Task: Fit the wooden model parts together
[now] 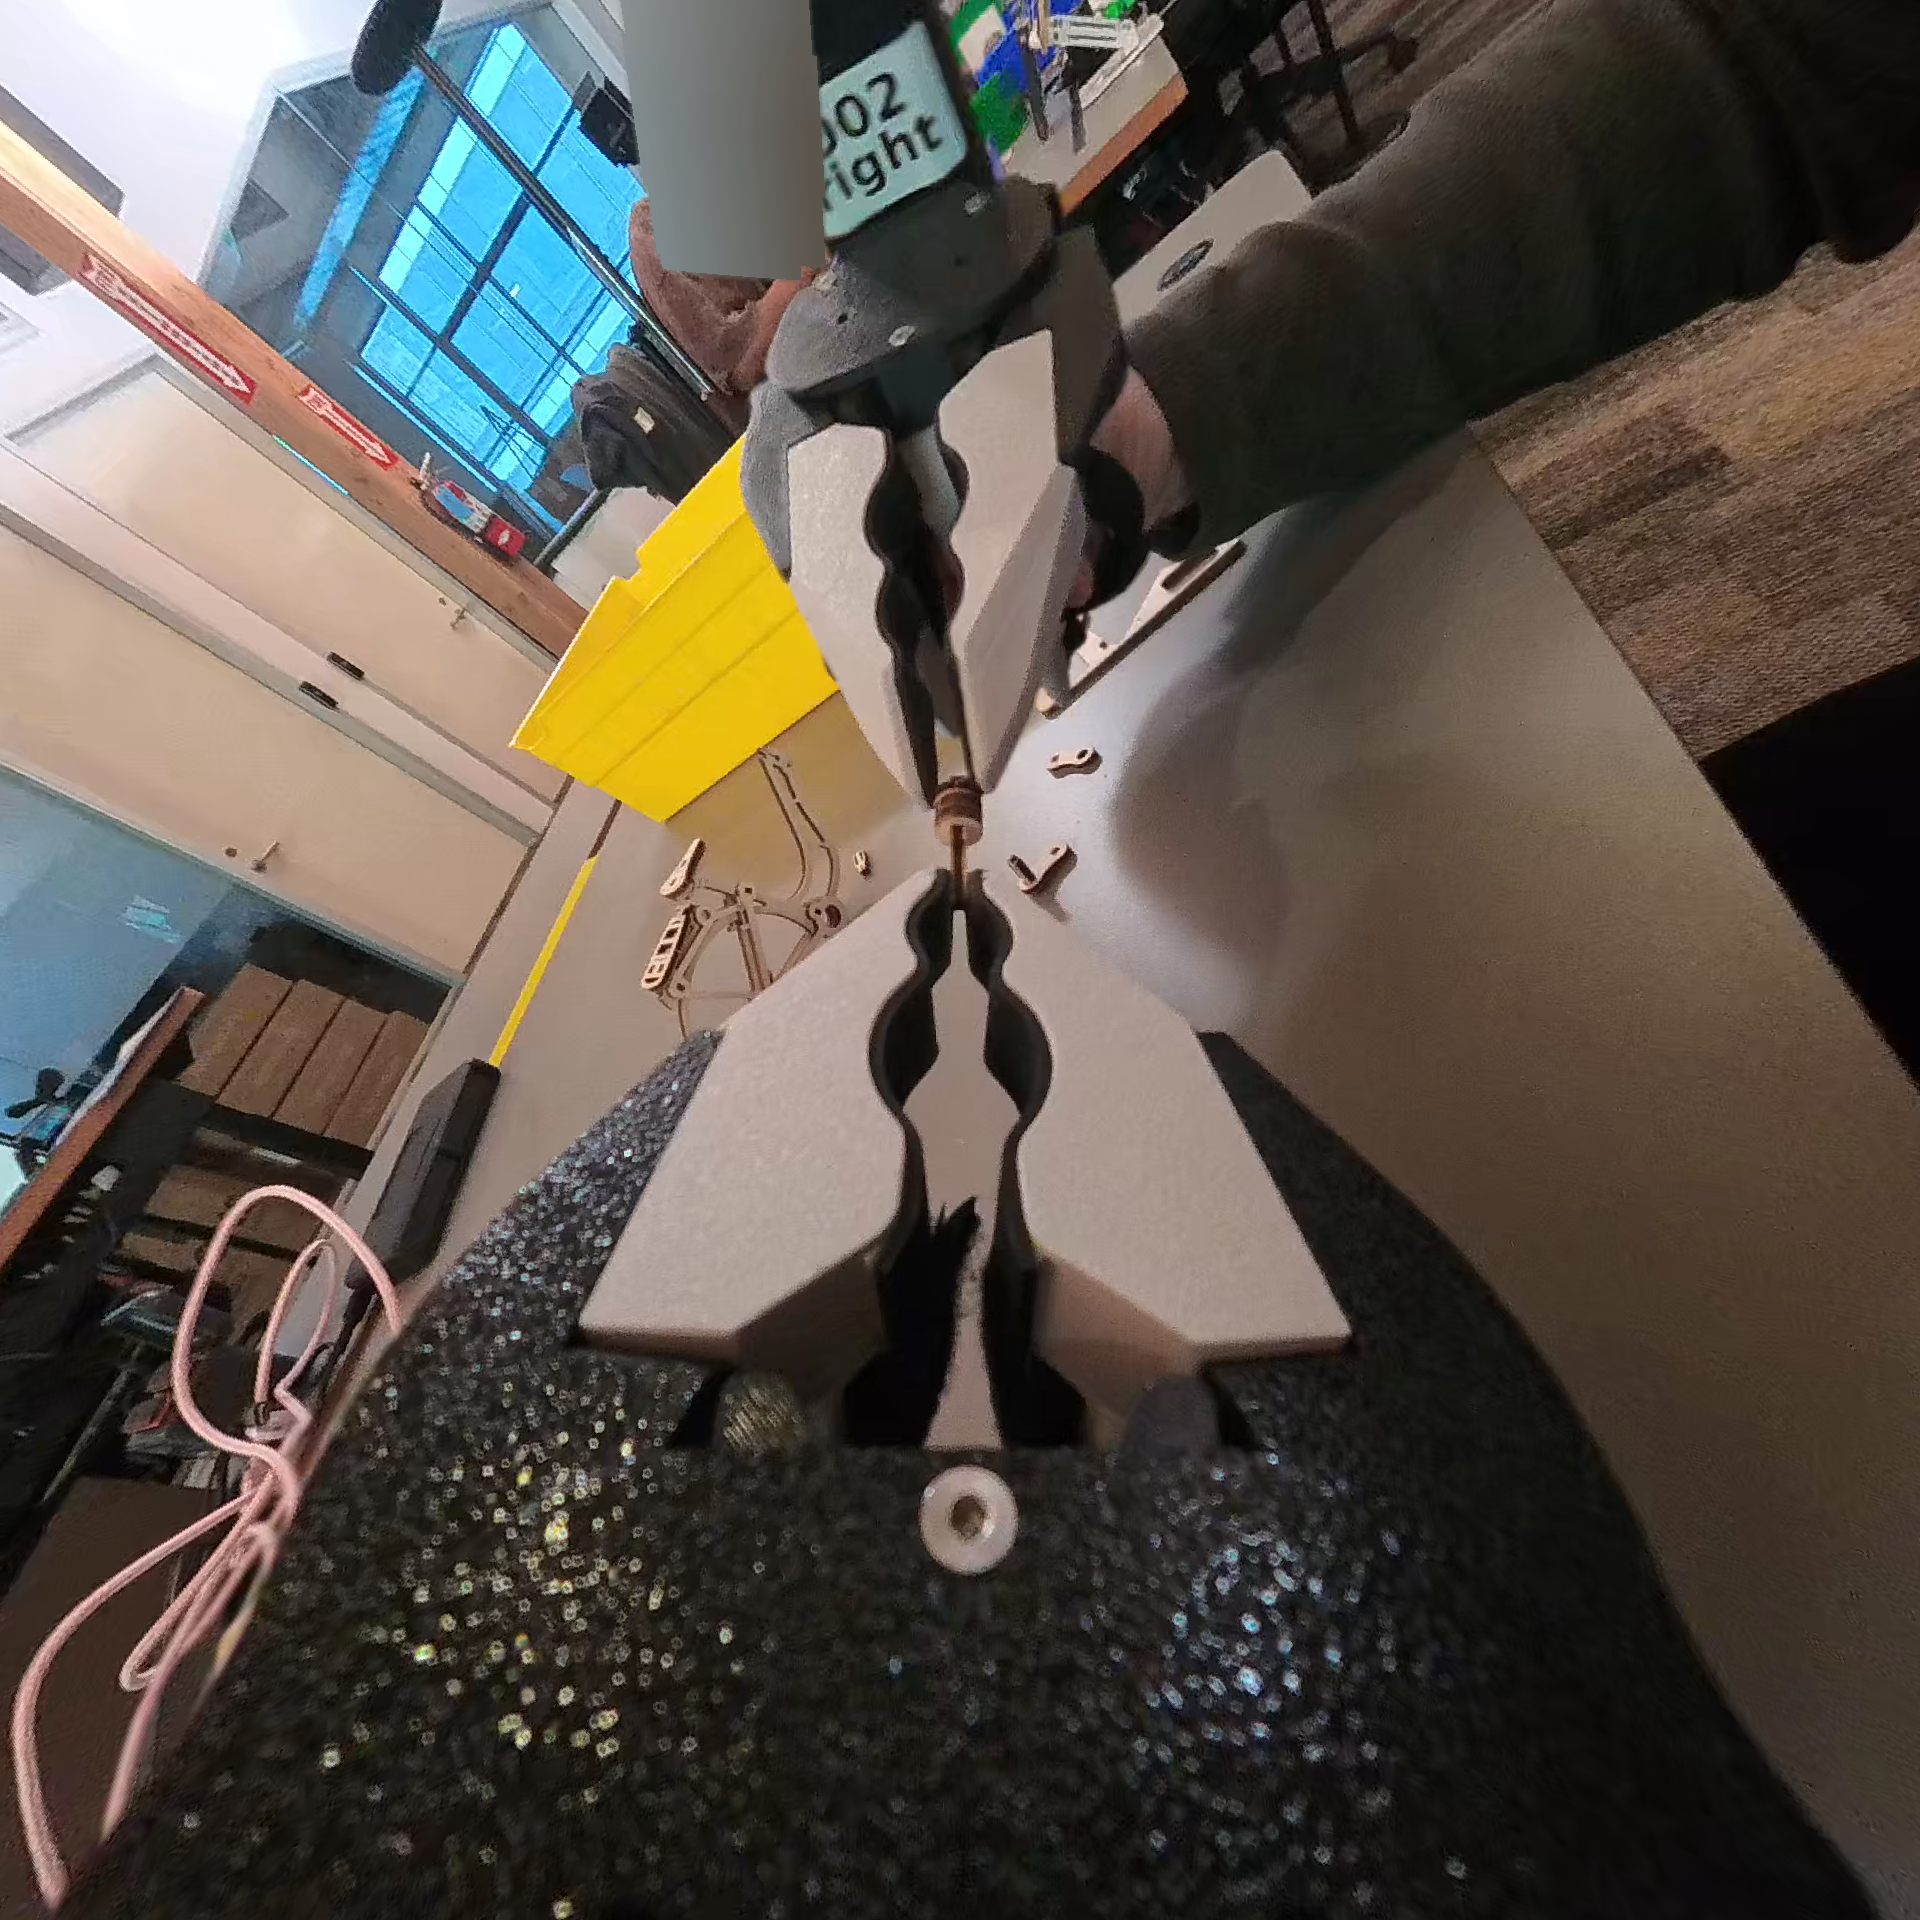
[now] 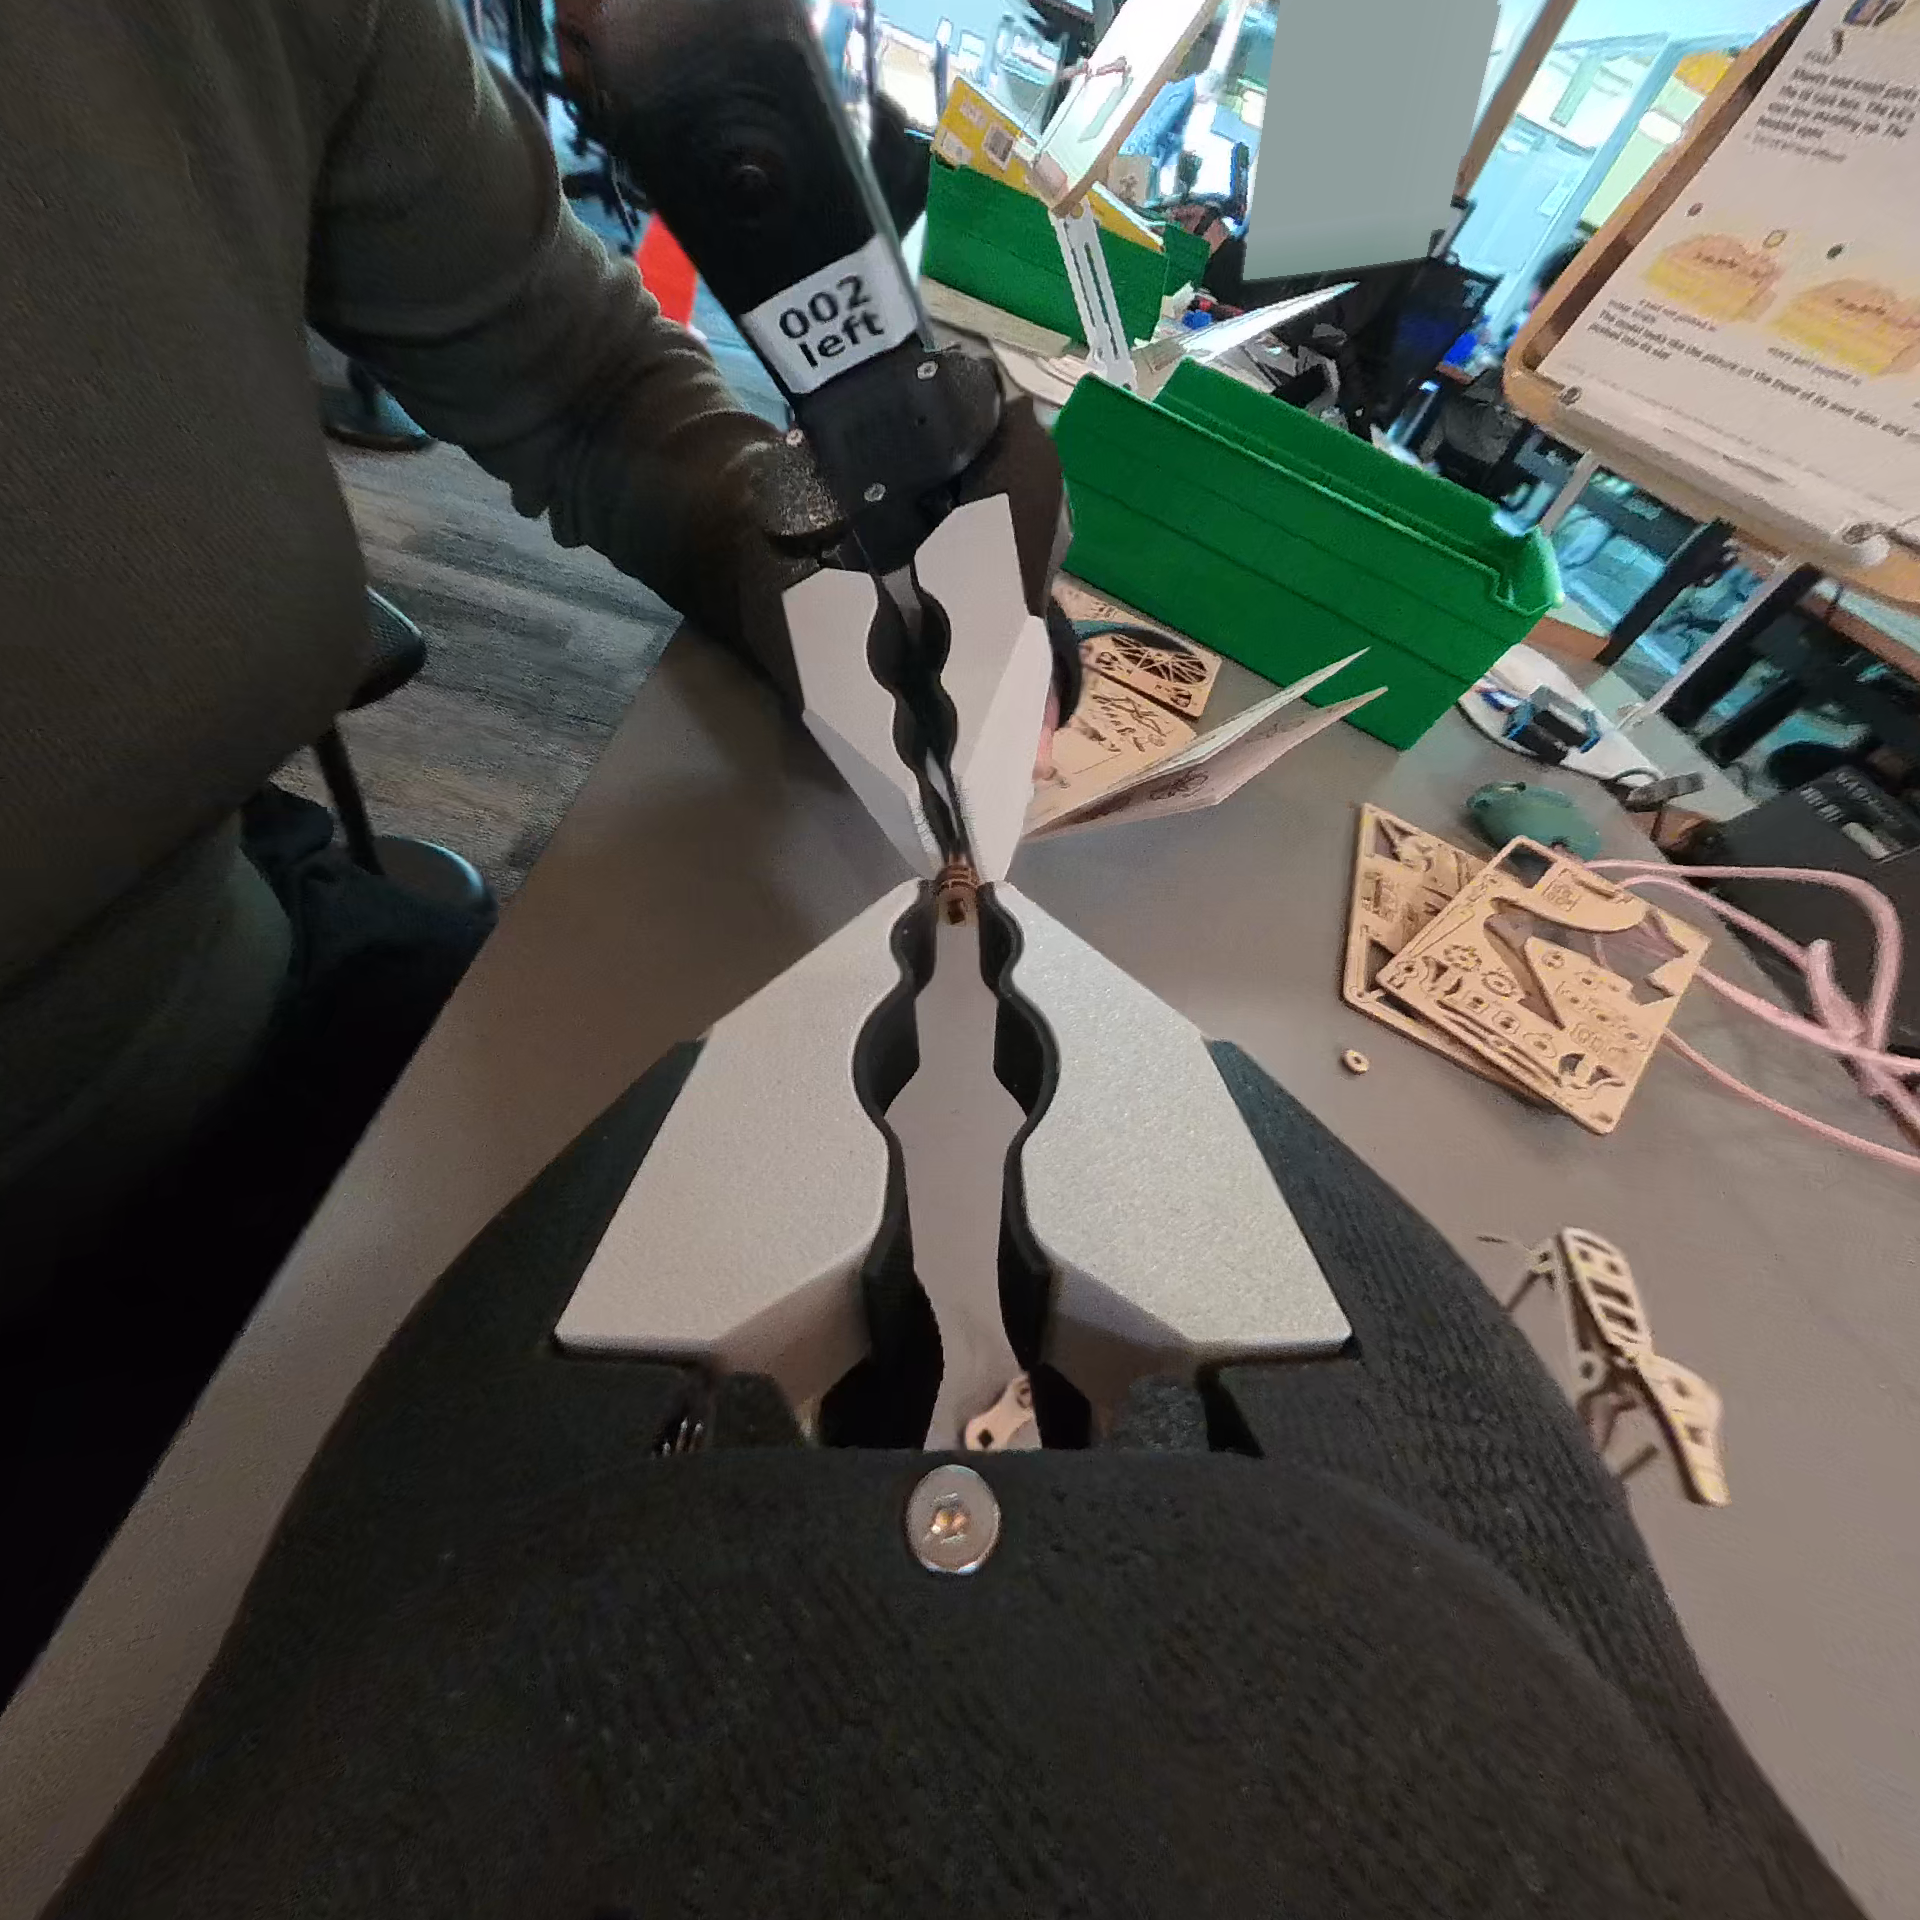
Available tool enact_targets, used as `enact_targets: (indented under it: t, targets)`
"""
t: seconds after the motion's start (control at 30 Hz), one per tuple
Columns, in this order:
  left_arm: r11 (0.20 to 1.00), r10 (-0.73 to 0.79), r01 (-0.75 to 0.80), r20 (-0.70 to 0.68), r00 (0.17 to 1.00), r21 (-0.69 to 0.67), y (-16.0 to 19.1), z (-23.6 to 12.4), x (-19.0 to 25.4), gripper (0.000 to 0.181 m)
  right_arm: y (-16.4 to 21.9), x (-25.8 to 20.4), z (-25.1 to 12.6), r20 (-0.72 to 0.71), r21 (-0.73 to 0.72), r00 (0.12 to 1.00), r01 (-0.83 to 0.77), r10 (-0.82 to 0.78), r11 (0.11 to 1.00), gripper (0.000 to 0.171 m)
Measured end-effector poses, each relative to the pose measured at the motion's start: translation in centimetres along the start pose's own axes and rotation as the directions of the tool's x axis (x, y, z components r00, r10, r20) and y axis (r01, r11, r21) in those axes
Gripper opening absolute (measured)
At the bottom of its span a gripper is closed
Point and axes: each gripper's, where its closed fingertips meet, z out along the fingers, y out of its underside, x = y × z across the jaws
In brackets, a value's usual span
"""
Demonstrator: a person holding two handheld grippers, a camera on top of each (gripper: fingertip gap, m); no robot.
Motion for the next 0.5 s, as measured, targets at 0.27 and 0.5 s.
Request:
enact_targets:
  t: [0.27,0.5]
  targets:
    - [0.948,0.307,-0.292,0.125,0.944,-0.122,0.5,-0.2,-0.7,0.000,0.2,0.6,0.2,0.089,0.042,0.946,-0.318,0.313,0.947,0.005]
    - [0.986,0.164,-0.158,0.099,0.982,-0.061,0.1,-0.3,-0.9,0.000,-0.7,0.4,0.1,0.037,0.079,0.987,-0.159,0.156,0.984,0.012]
